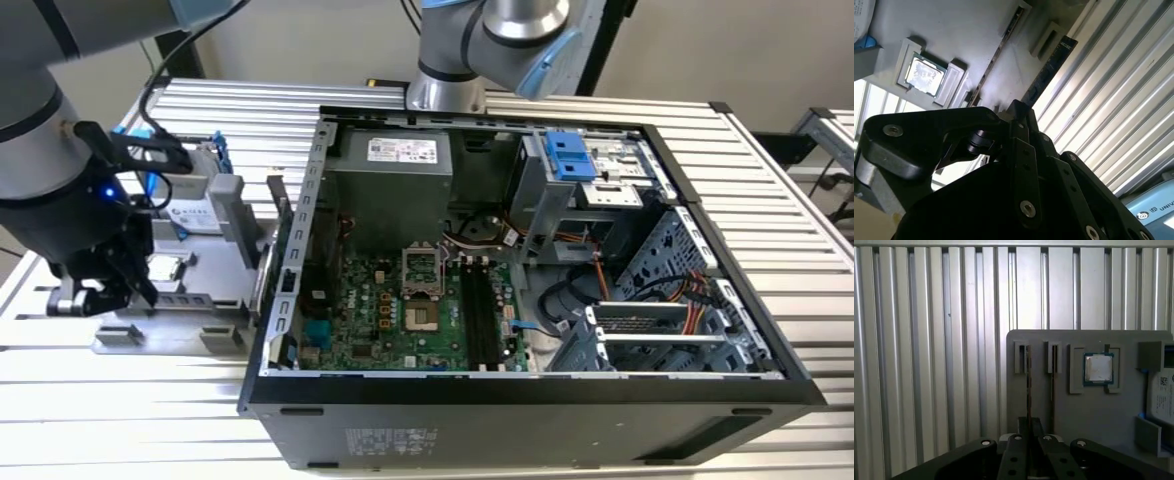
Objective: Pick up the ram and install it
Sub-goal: 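Pick up the ram and move it above insertion slot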
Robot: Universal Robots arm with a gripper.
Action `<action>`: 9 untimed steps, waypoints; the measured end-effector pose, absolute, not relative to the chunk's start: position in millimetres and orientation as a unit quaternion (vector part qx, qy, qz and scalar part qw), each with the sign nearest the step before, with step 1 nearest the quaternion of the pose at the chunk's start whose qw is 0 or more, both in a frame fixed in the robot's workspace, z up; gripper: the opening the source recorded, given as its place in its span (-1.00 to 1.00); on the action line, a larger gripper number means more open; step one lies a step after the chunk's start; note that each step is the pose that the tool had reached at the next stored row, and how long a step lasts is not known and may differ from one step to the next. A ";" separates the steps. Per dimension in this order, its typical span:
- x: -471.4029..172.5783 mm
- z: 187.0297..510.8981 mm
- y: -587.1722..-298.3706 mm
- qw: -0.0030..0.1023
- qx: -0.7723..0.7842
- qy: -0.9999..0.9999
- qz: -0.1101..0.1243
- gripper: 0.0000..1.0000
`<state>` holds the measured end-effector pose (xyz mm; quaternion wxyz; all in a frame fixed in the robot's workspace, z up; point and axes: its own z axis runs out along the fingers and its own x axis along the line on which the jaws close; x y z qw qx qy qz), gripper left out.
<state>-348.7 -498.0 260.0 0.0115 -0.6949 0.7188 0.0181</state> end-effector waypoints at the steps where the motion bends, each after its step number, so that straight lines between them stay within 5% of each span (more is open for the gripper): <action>1: -348.7 260.5 -498.1 0.011 -0.695 0.719 0.018 -1.00; 9: -348.7 265.4 -498.1 0.011 -0.695 0.719 0.018 -1.00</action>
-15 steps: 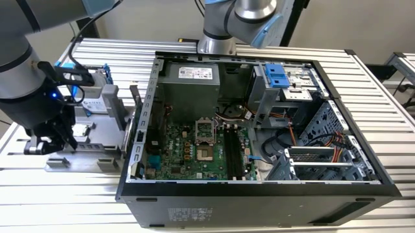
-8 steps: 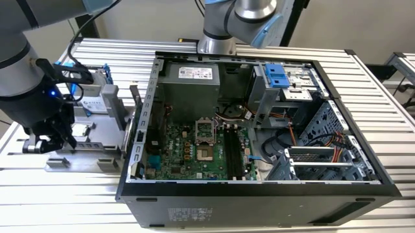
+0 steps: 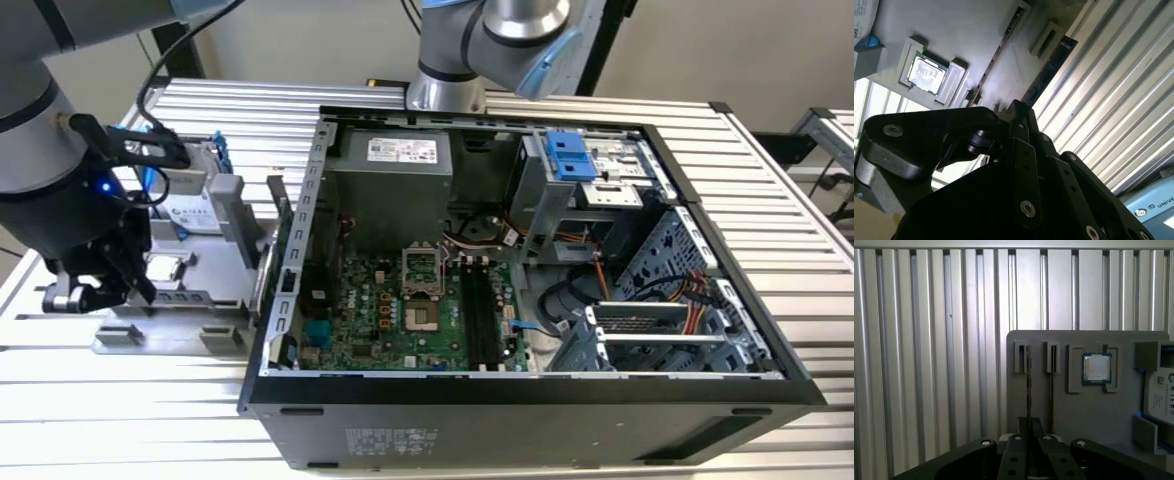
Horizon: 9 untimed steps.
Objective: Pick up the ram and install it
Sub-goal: 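Pick up the ram and move it above insertion slot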
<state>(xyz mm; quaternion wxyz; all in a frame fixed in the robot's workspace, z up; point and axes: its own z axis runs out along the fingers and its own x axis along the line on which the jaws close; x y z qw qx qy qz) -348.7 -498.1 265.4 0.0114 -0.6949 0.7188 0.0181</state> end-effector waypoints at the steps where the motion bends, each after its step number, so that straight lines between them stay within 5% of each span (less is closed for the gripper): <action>1: -348.7 266.1 -498.1 0.011 -0.695 0.719 0.018 -1.00; 9: -348.7 271.7 -498.1 0.011 -0.695 0.719 0.018 -1.00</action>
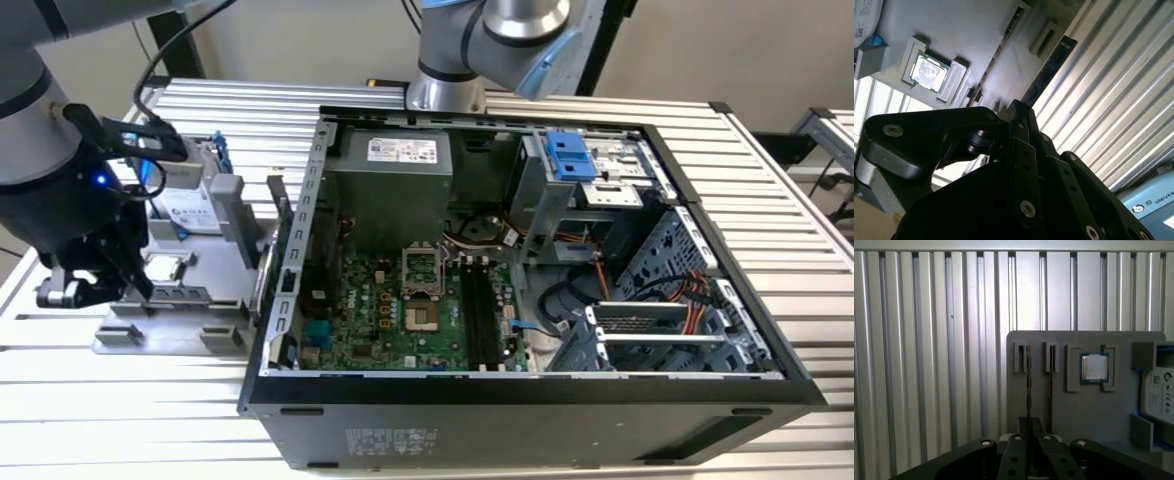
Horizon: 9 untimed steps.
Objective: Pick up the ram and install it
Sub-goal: 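Pick up the ram and move it above insertion slot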
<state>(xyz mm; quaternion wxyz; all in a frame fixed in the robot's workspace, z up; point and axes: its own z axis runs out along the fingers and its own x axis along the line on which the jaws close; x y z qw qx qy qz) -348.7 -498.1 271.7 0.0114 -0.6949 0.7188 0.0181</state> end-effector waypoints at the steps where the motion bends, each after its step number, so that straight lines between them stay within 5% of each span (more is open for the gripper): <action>1: -348.7 272.5 -498.1 0.011 -0.695 0.719 0.018 -1.00; 9: -348.7 278.6 -498.1 0.011 -0.695 0.719 0.018 -1.00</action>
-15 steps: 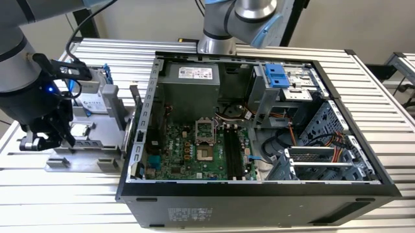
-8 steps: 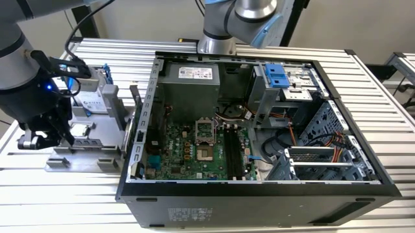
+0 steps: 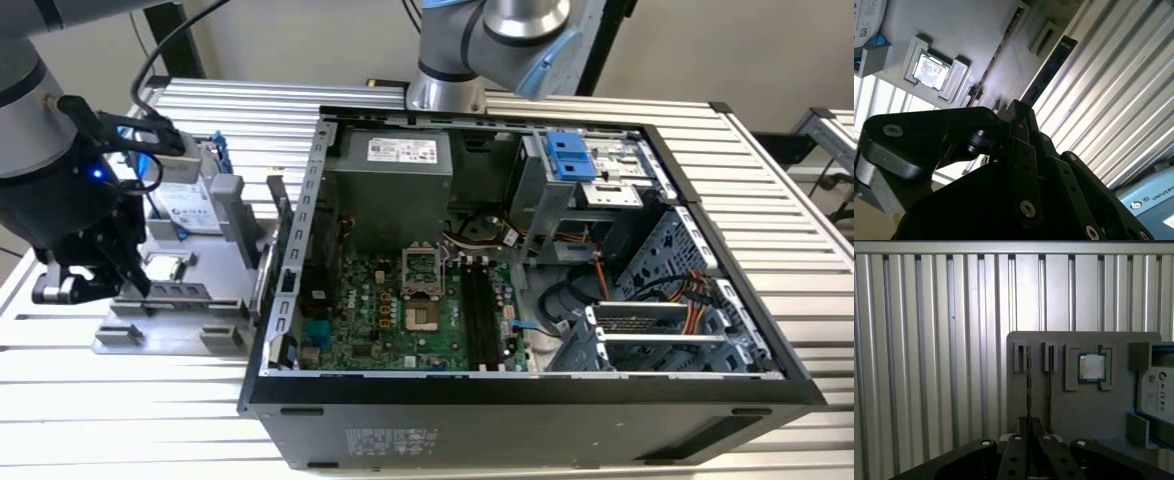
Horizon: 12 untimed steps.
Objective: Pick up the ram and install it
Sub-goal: 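Pick up the ram and move it above insertion slot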
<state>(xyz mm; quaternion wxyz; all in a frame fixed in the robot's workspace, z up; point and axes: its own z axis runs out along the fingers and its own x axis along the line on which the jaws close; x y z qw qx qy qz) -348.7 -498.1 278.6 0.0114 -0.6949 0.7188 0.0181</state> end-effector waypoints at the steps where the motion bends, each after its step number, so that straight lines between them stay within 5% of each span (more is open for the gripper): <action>1: -348.7 279.3 -498.1 0.011 -0.695 0.719 0.018 -1.00; 12: -348.7 288.0 -498.1 0.011 -0.695 0.719 0.018 -1.00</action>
